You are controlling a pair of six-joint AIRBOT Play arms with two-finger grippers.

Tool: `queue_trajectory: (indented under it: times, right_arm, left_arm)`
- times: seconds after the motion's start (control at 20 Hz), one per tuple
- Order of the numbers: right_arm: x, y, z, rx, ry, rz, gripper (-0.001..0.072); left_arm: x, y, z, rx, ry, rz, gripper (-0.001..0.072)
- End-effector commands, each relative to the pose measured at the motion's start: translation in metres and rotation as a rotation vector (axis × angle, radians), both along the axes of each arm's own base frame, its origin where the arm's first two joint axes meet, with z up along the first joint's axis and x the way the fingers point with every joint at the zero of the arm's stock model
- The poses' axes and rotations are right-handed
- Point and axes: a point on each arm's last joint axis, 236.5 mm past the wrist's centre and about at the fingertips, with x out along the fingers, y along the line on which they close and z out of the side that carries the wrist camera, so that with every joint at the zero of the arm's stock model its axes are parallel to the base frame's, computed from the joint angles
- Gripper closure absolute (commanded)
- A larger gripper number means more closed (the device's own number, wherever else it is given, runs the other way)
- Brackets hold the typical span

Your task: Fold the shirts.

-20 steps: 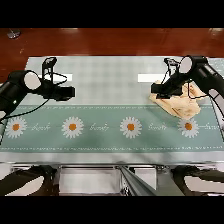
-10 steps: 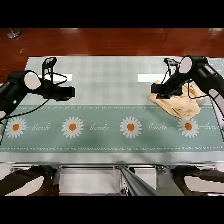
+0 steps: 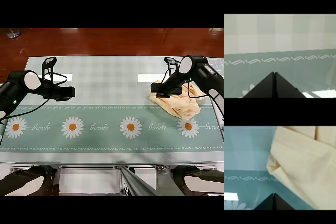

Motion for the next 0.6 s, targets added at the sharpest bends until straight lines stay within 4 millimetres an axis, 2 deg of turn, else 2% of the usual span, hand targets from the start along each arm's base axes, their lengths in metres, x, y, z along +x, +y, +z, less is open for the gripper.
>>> queue_trajectory:
  times: [0.0, 0.1, 0.15, 0.2, 0.25, 0.3, 0.4, 0.45, 0.5, 0.55]
  right_arm:
    - [0.027, -0.008, 0.004, -0.036, -0.115, 0.002, 0.0682]
    - [0.059, -0.017, 0.014, -0.077, -0.26, 0.005, 0.0682]
    - [0.072, -0.021, 0.02, -0.101, -0.322, 0.014, 0.0655]
    - [0.084, -0.03, 0.029, -0.14, -0.374, 0.023, 0.0336]
    - [0.092, -0.041, 0.04, -0.184, -0.407, 0.037, 0.0091]
    - [0.097, -0.061, 0.054, -0.25, -0.421, 0.032, 0.0077]
    - [0.091, -0.122, 0.081, -0.415, -0.397, -0.046, 0.0078]
    - [0.08, -0.152, 0.085, -0.465, -0.366, -0.097, 0.0079]
    - [0.065, -0.177, 0.079, -0.47, -0.312, -0.156, 0.008]
    - [0.047, -0.197, 0.062, -0.459, -0.239, -0.209, 0.0081]
  left_arm:
    - [0.004, 0.0, 0.001, -0.002, -0.015, 0.003, 0.0677]
    - [0.023, -0.002, 0.008, -0.016, -0.097, 0.02, 0.0677]
    - [0.034, -0.002, 0.012, -0.023, -0.145, 0.029, 0.0675]
    - [0.047, 0.0, 0.017, -0.031, -0.199, 0.045, 0.0577]
    - [0.058, 0.003, 0.025, -0.031, -0.249, 0.058, 0.0122]
    - [0.065, 0.012, 0.032, -0.004, -0.283, 0.053, 0.0002]
    - [0.058, 0.034, 0.043, 0.117, -0.244, -0.045, 0.0005]
    - [0.046, 0.05, 0.043, 0.178, -0.181, -0.06, 0.0005]
    - [0.034, 0.064, 0.039, 0.218, -0.128, -0.057, 0.0005]
    - [0.022, 0.075, 0.031, 0.237, -0.079, -0.049, 0.0005]
